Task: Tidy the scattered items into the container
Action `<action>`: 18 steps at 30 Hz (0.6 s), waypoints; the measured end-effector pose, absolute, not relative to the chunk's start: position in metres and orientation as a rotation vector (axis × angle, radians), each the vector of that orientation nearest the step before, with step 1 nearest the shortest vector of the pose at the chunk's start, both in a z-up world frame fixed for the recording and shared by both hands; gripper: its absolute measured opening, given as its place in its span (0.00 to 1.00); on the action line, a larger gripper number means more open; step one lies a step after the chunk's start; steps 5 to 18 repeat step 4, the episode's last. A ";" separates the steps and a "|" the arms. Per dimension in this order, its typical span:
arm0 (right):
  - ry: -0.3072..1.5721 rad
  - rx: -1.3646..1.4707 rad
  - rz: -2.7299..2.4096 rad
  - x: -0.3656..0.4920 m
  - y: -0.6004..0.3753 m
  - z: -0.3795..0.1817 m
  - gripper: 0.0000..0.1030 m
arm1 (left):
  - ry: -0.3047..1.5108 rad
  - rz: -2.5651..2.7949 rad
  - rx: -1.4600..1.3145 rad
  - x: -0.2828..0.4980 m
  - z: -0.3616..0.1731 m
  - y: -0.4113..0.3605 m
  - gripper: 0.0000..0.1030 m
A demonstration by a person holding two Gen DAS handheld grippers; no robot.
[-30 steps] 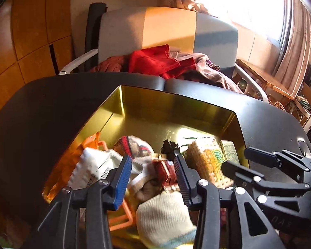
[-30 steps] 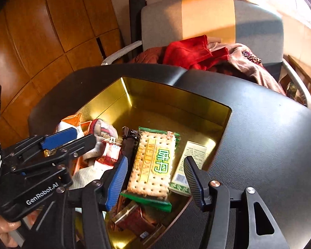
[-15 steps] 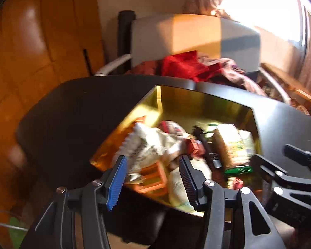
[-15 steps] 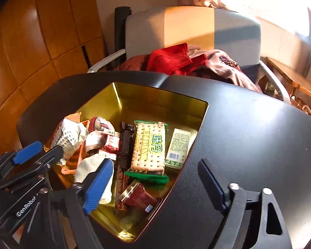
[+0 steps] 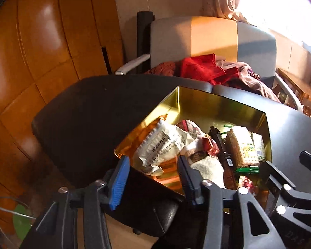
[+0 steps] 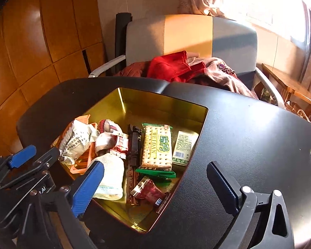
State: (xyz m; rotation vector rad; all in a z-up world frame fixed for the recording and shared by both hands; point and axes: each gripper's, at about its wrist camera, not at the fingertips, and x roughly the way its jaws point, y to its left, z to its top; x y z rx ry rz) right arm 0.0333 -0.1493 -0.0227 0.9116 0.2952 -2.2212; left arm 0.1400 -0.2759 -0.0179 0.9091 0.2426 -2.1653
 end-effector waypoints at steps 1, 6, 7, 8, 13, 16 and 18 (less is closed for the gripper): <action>0.304 0.903 -2.224 0.034 -0.150 -0.022 0.97 | 0.247 -2.177 0.905 0.141 -0.017 -0.276 0.42; 0.313 0.890 -2.229 0.037 -0.151 -0.021 0.97 | 0.271 -2.204 0.903 0.141 -0.015 -0.275 0.42; 0.313 0.890 -2.229 0.037 -0.151 -0.021 0.97 | 0.271 -2.204 0.903 0.141 -0.015 -0.275 0.42; 0.313 0.890 -2.229 0.037 -0.151 -0.021 0.97 | 0.271 -2.204 0.903 0.141 -0.015 -0.275 0.42; 0.313 0.890 -2.229 0.037 -0.151 -0.021 0.97 | 0.271 -2.204 0.903 0.141 -0.015 -0.275 0.42; 0.313 0.890 -2.229 0.037 -0.151 -0.021 0.97 | 0.271 -2.204 0.903 0.141 -0.015 -0.275 0.42; 0.313 0.890 -2.229 0.037 -0.151 -0.021 0.97 | 0.271 -2.204 0.903 0.141 -0.015 -0.275 0.42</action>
